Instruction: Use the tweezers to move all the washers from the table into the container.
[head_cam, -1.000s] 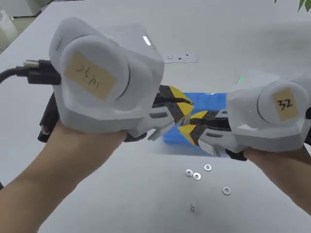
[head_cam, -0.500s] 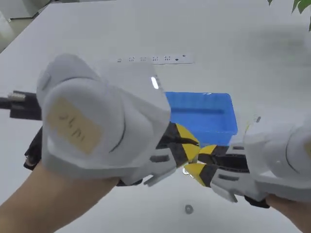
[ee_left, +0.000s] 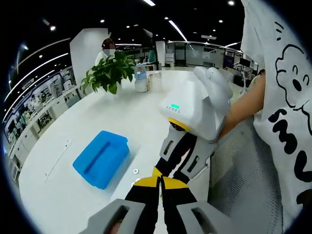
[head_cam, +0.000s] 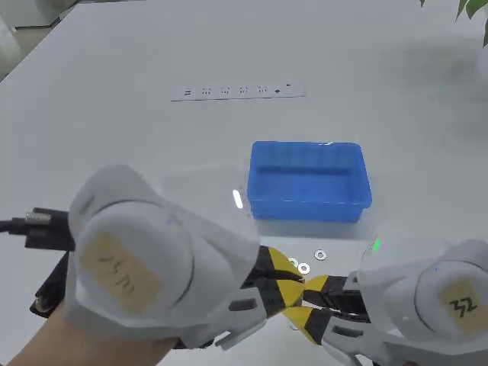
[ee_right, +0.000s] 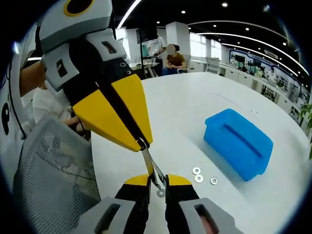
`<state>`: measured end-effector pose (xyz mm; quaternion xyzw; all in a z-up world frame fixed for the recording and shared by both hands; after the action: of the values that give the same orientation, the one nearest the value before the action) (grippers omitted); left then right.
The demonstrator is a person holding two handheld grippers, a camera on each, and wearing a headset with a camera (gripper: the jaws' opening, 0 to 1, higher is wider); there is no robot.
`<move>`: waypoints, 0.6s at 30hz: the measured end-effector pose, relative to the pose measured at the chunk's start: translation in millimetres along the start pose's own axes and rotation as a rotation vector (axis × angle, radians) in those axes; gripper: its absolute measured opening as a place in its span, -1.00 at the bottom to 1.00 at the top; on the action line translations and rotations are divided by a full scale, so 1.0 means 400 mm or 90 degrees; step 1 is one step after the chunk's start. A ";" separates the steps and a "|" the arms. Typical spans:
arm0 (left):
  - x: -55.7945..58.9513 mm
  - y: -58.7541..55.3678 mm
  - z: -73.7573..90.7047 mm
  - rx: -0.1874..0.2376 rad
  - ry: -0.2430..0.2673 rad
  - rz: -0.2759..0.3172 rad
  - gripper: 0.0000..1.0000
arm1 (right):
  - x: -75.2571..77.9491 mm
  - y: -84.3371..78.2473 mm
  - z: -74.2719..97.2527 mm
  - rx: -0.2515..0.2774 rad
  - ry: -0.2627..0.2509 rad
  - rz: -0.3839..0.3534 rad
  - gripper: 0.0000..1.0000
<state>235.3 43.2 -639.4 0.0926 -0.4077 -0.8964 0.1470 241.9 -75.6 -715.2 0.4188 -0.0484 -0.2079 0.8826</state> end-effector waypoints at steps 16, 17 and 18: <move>-0.006 -0.017 -0.010 0.003 -0.001 0.024 -1.00 | 0.010 -0.013 -0.013 -0.018 0.004 0.002 -0.85; -0.006 -0.017 -0.009 0.002 0.000 0.023 -1.00 | 0.010 -0.012 -0.012 -0.021 0.004 0.001 -0.85; -0.005 -0.017 -0.009 0.003 0.000 0.023 -1.00 | 0.011 -0.012 -0.011 -0.020 0.003 0.003 -0.85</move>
<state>237.0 45.6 -646.6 0.0856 -0.4113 -0.8927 0.1633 245.4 -76.9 -721.9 0.4050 -0.0438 -0.2058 0.8898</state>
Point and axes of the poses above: the centre of the closed fingertips' face, and the gripper's own axes: z roughly backward along the fingers, x roughly to its right, y roughly out of its top, the point moved 10 cm from there along z, roughly backward along the fingers
